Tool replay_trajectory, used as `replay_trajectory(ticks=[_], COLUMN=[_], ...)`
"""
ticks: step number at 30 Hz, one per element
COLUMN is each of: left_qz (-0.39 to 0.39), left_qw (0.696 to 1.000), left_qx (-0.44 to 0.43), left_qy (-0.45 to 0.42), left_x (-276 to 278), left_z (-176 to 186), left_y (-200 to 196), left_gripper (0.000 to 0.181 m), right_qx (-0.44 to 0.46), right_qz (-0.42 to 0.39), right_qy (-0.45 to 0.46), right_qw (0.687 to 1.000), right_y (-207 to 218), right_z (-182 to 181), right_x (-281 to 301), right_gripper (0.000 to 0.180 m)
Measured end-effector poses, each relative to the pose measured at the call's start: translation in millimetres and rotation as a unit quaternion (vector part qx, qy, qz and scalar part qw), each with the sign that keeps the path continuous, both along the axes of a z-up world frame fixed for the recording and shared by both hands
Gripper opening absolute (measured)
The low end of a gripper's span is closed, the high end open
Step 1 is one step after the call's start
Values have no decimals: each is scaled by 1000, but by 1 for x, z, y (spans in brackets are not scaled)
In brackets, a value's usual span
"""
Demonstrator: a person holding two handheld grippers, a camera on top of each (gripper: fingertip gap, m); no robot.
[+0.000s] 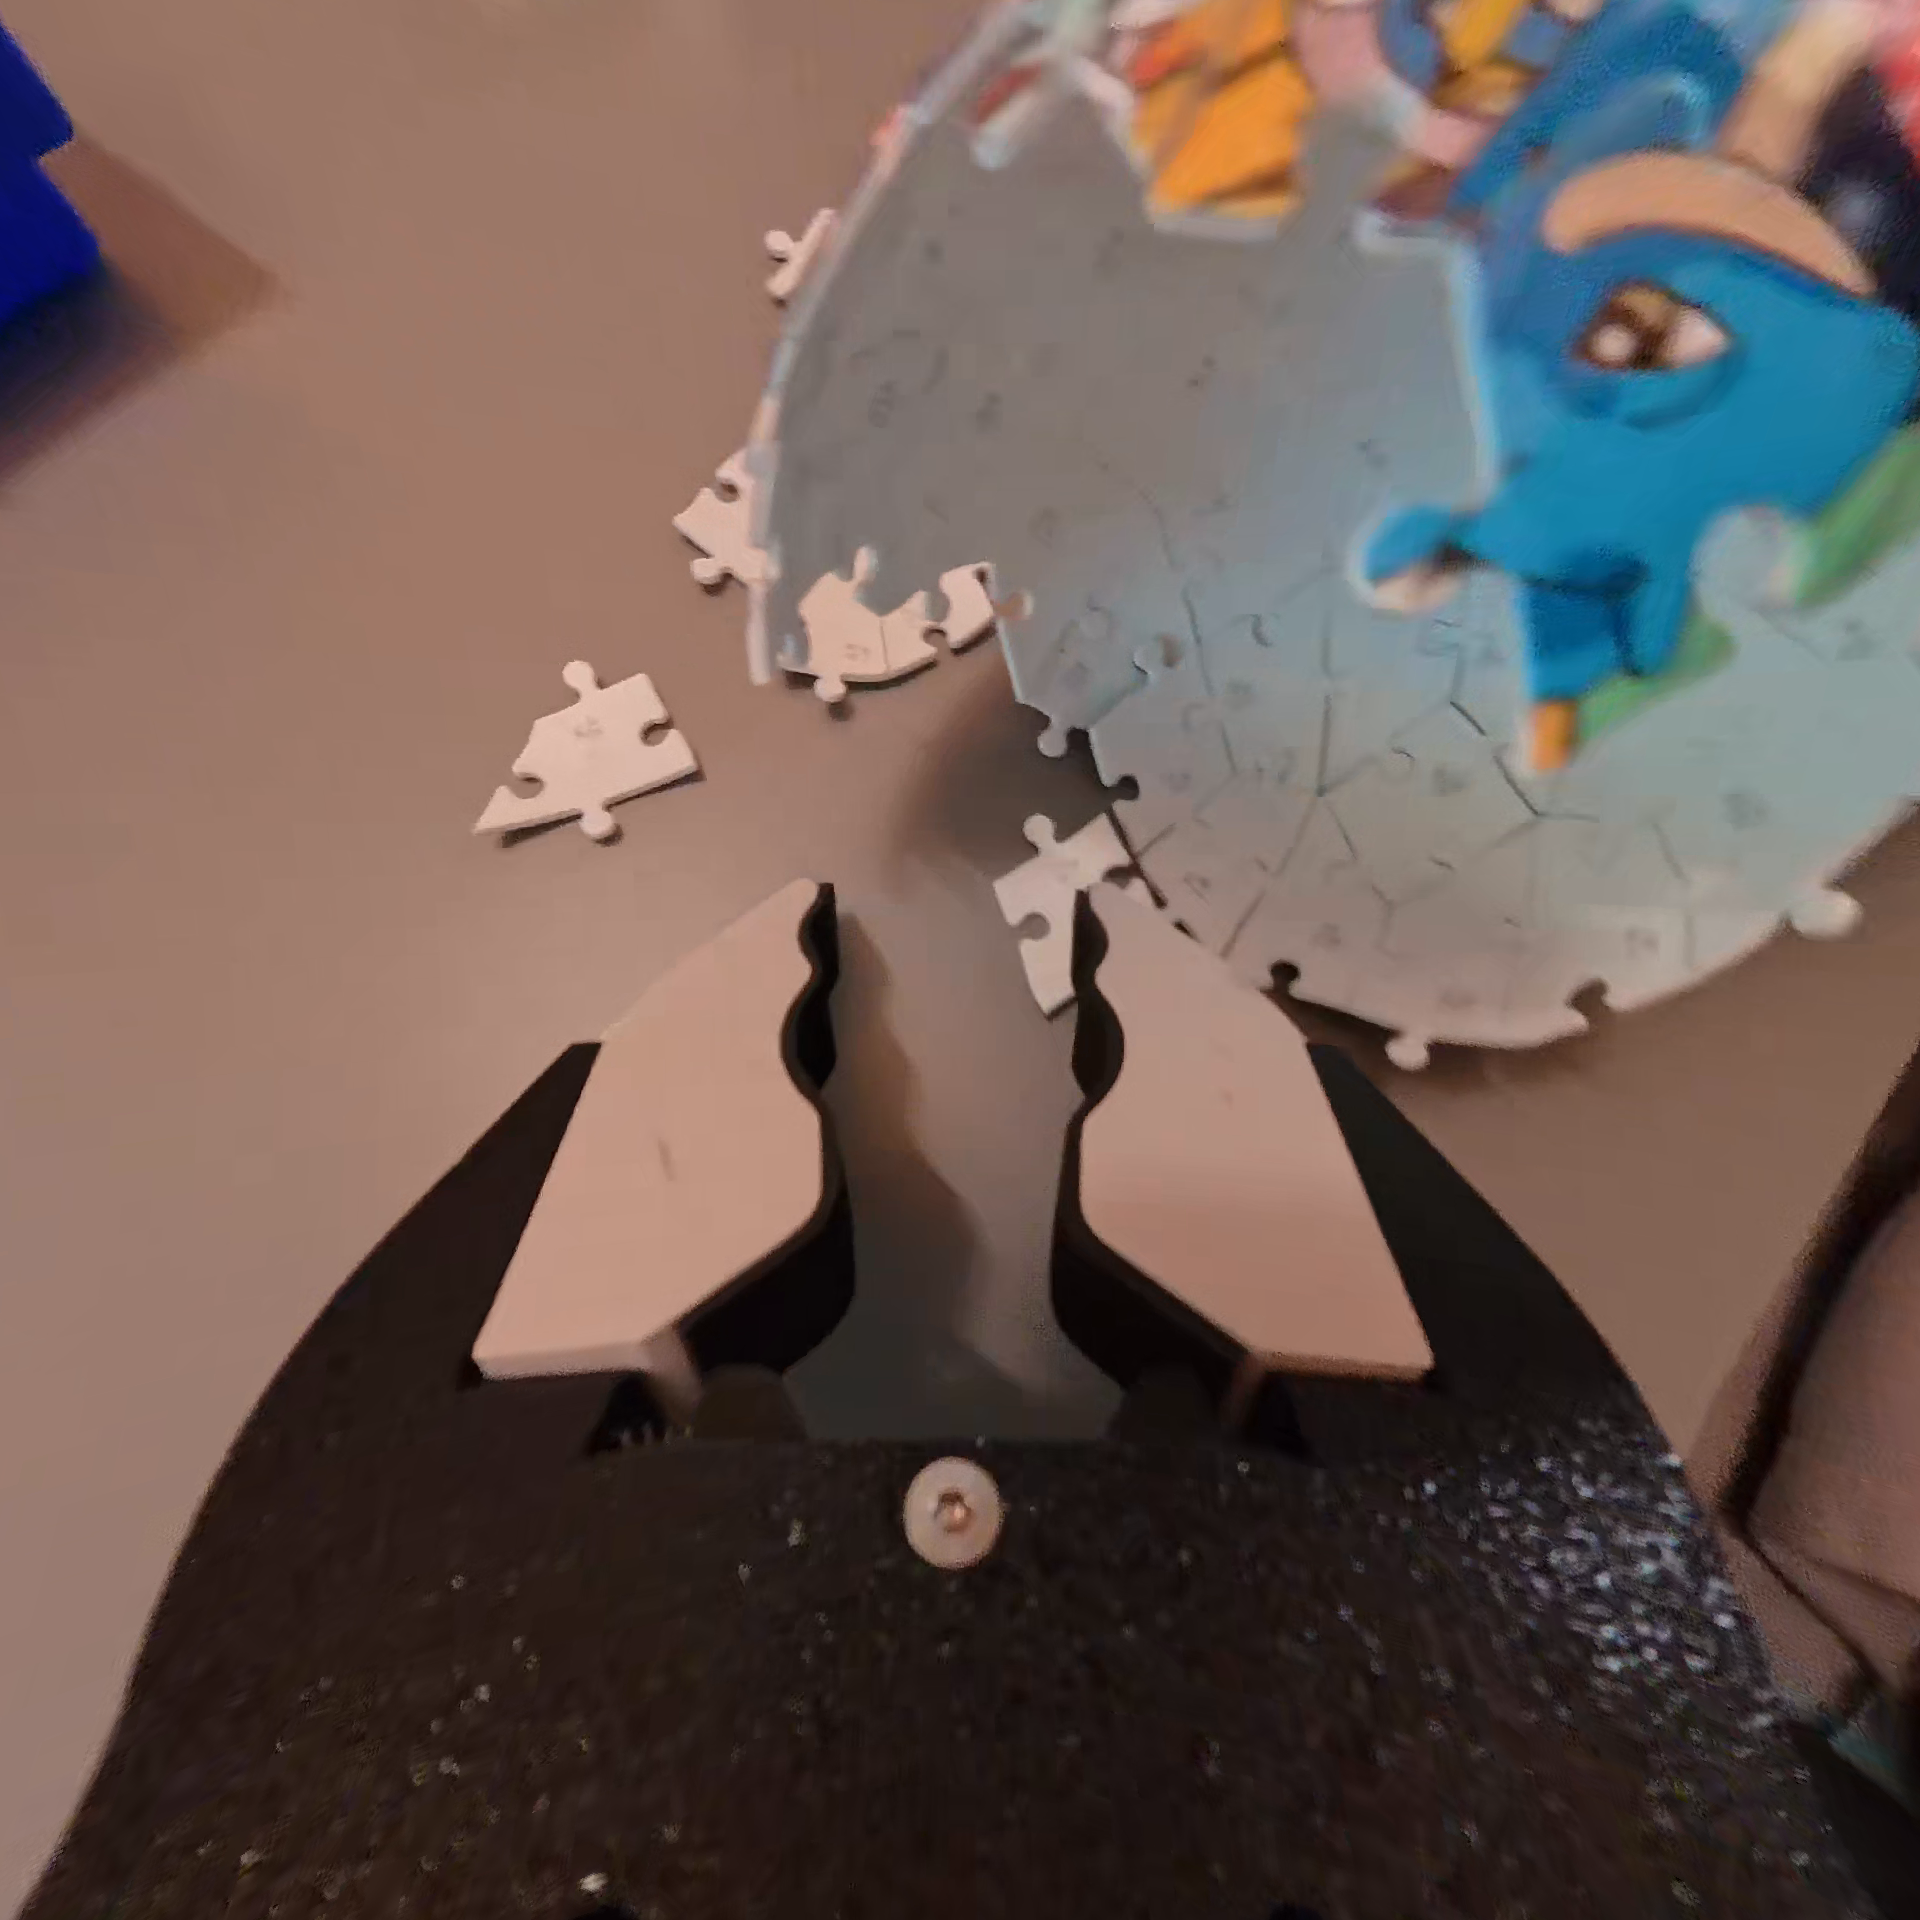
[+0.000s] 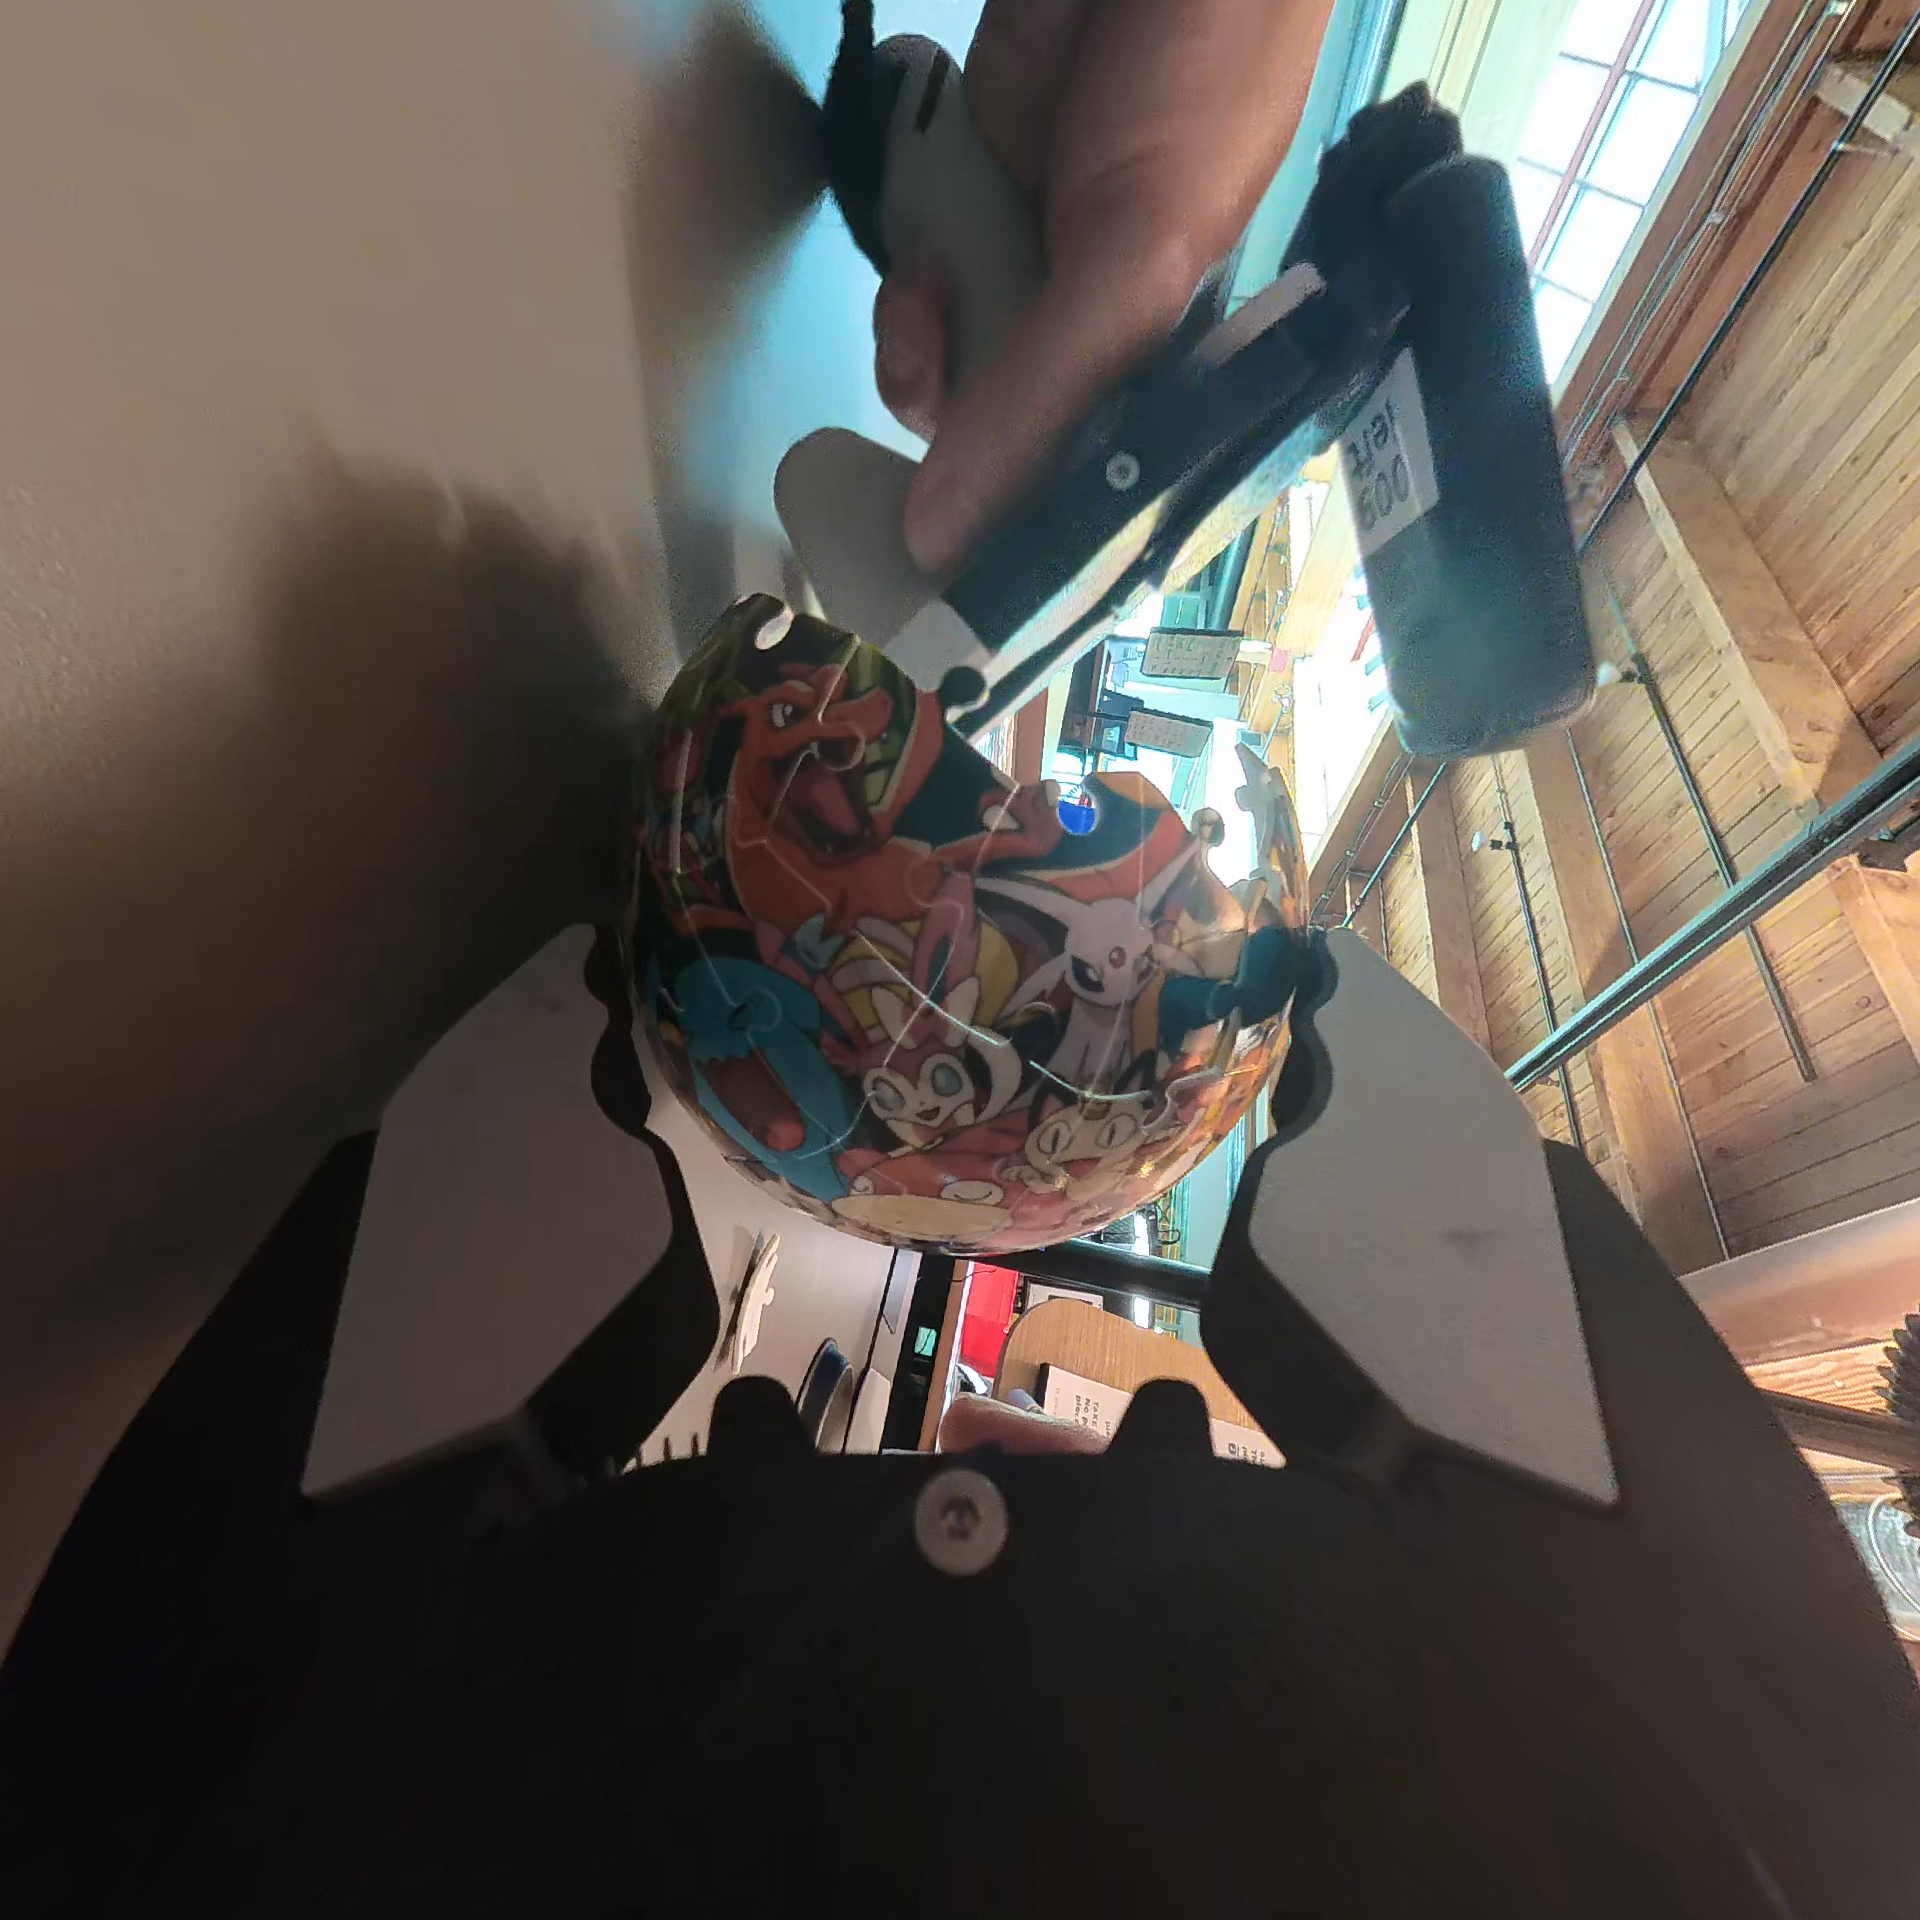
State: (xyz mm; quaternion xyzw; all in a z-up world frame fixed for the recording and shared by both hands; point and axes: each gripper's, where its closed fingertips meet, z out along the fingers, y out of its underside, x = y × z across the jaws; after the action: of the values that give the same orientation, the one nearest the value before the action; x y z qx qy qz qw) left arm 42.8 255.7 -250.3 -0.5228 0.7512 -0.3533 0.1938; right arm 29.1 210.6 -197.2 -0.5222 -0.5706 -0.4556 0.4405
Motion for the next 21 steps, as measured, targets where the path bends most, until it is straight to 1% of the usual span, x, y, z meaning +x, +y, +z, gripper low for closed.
replay_trajectory(ticks=[2, 5, 11, 19, 21], left_qz=[23, 37, 15, -23, -28], left_qw=[1000, 999, 1000, 999, 999], left_qx=[17, 34, 21, 24, 25], left_qy=[-2, 12, 17, 18, 18], left_x=[6, 8, 1, -8, -10], left_z=[-2, -7, -8, -7, -7], left_y=[6, 10, 4, -2, -1], left_gripper=[46, 48, 48, 38, 38], right_qx=[0, 0, 0, 0, 1], right_qz=[0, 0, -1, -2, -2], right_qy=[-1, -1, -5, -7, -7], right_qw=[1000, 1000, 1000, 1000, 1000], right_y=[0, 1, 1, 1, 1], right_z=[0, 0, 0, 0, 0], right_x=[0, 0, 0, 0, 0], right_gripper=[119, 119, 119, 119, 119])
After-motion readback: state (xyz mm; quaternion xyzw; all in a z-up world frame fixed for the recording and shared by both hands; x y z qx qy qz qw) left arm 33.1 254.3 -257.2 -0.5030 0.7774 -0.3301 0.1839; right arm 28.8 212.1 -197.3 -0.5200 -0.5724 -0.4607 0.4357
